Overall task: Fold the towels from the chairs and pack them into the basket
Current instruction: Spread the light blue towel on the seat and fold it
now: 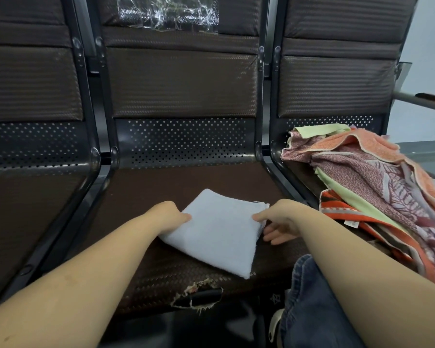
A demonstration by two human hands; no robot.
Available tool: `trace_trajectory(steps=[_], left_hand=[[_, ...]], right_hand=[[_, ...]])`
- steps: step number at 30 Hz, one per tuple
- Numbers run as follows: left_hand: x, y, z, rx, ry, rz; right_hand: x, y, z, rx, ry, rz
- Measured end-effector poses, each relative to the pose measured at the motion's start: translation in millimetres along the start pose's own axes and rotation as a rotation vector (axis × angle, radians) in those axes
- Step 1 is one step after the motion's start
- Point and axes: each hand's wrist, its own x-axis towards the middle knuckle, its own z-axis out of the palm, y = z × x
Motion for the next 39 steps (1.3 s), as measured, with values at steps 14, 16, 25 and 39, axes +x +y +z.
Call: trace_trajectory(steps=[14, 16, 25, 39], left_hand=[[-64.5, -26.9, 0.1, -0.564, -0.312, -0.098], [-66.8, -33.6, 2.6, -0.734, -0.273, -0.096], [-79.4, -54.7, -2.4, -0.839, -0.279, 0.054], [-107.9, -53.9, -17.6, -1.037, -0.133, 0.143]], right_hand=[[-26.7, -3.5, 33.3, -0.188, -0.043, -0.156], [-27.3, -2.2, 36.2, -0.011, -0.06, -0.192], [-37.4, 5.1, 37.8, 0.114, -0.148, -0.38], [-65.9, 6.9, 22.0, 0.208, -0.178, -0.553]])
